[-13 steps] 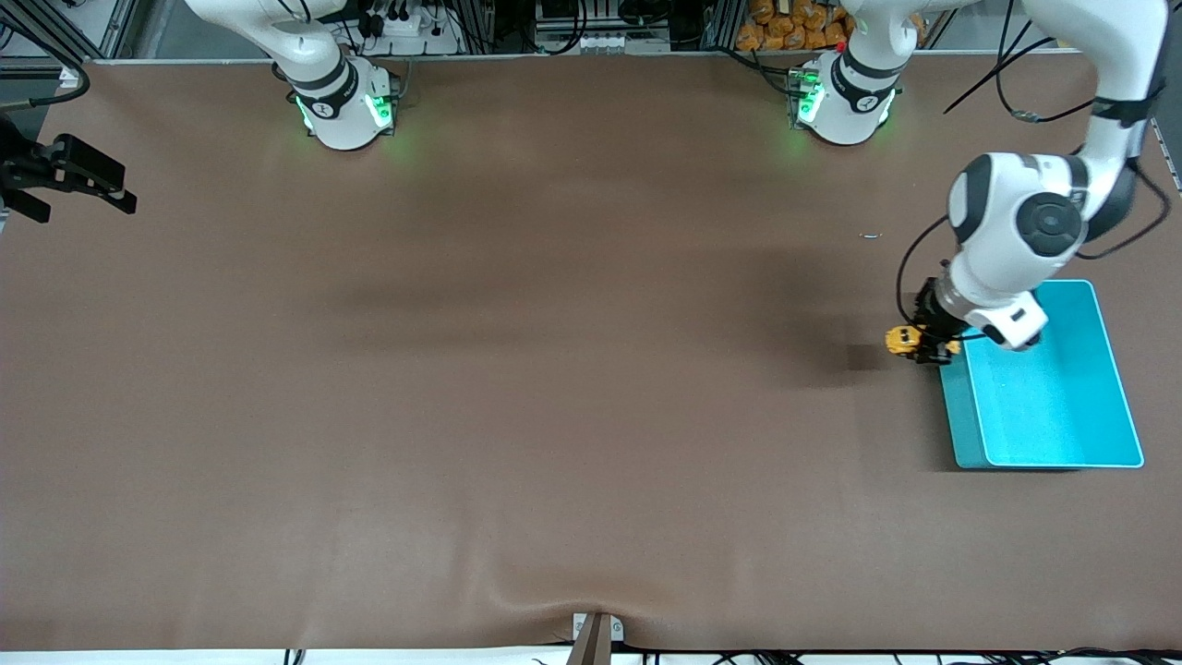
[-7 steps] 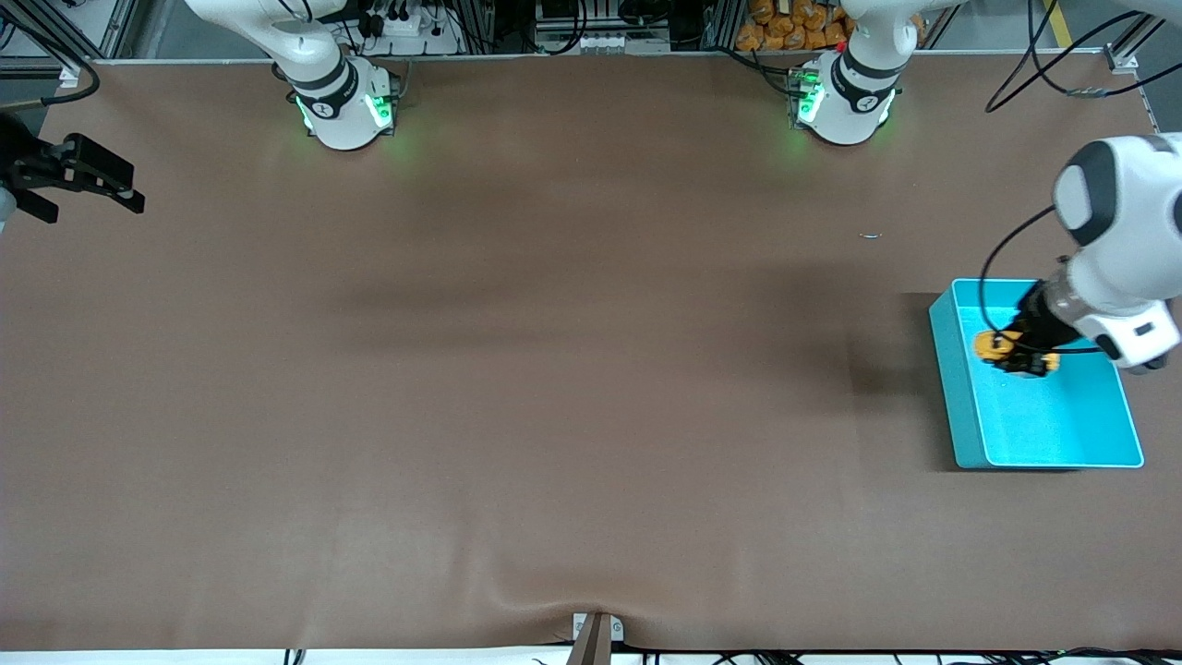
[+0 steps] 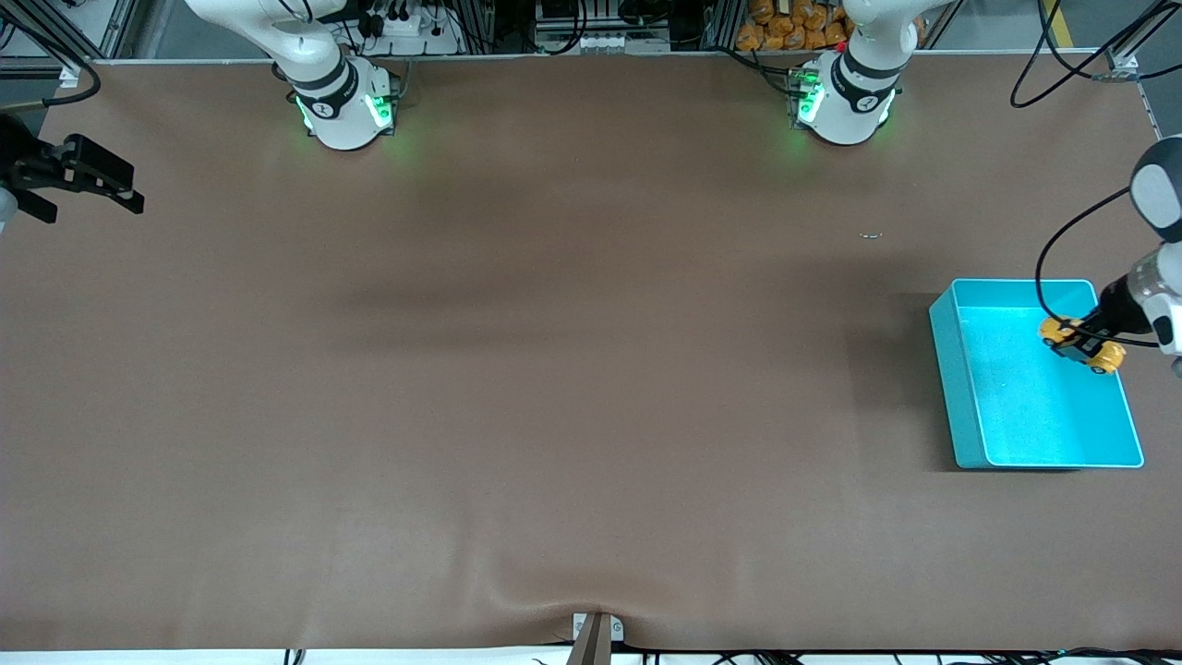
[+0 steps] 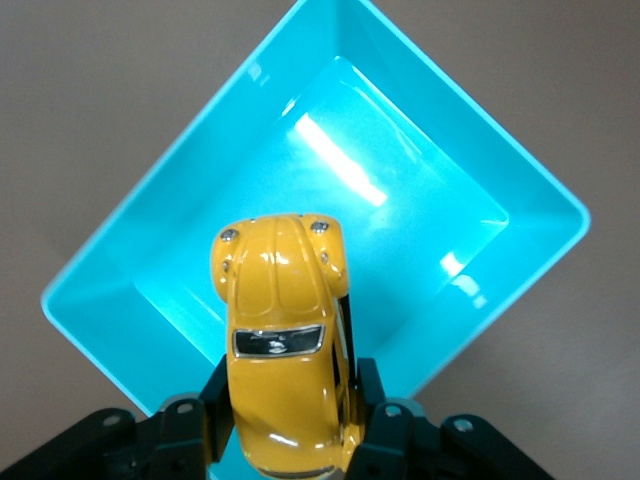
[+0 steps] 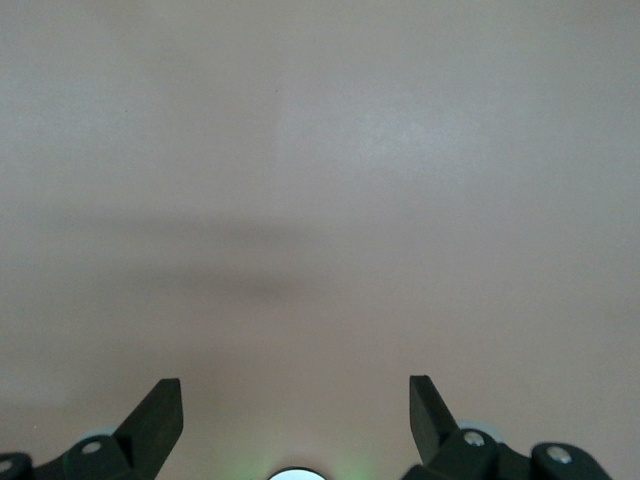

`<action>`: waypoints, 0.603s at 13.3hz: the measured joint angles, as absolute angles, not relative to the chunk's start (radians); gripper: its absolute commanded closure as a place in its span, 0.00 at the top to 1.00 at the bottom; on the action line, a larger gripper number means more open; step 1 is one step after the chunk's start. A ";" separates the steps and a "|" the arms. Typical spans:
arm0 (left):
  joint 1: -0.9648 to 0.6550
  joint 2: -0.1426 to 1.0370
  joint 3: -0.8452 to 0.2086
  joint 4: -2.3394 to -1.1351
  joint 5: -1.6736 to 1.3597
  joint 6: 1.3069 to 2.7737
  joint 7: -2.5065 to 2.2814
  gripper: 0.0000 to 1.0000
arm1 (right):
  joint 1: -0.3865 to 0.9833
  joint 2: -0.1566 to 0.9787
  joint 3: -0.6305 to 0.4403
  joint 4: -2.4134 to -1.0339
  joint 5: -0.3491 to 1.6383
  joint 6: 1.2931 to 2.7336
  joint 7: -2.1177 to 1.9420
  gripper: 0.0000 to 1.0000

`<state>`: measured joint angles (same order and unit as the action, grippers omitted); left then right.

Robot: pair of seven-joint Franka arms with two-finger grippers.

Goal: Wind and store yellow beetle car
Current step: 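Lift the car with the left gripper and carry it over the bin, then lower the car into the teal bin and open the left gripper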

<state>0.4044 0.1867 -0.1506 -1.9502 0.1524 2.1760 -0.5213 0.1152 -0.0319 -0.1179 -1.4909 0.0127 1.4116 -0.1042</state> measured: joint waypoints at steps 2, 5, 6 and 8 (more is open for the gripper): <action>0.412 0.219 -0.151 -1.933 0.152 2.176 -0.423 0.00 | 0.115 -0.032 -0.118 -1.491 0.012 1.412 -0.104 1.00; 0.420 0.262 -0.151 -1.925 0.152 2.176 -0.277 0.00 | 0.115 -0.032 -0.113 -1.501 0.012 1.412 -0.086 1.00; 0.426 0.272 -0.150 -1.923 0.152 2.176 -0.217 0.00 | 0.115 -0.032 -0.112 -1.506 0.011 1.413 -0.084 1.00; 0.445 0.294 -0.150 -1.921 0.153 2.176 -0.097 0.00 | 0.115 -0.032 -0.112 -1.511 0.010 1.414 -0.082 1.00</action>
<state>0.4452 0.2944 -0.1497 -1.9212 0.1525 2.1756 -0.0973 0.1152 -0.0318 -0.1115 -1.5109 0.0105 1.4137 -0.0821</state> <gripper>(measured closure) 0.489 0.000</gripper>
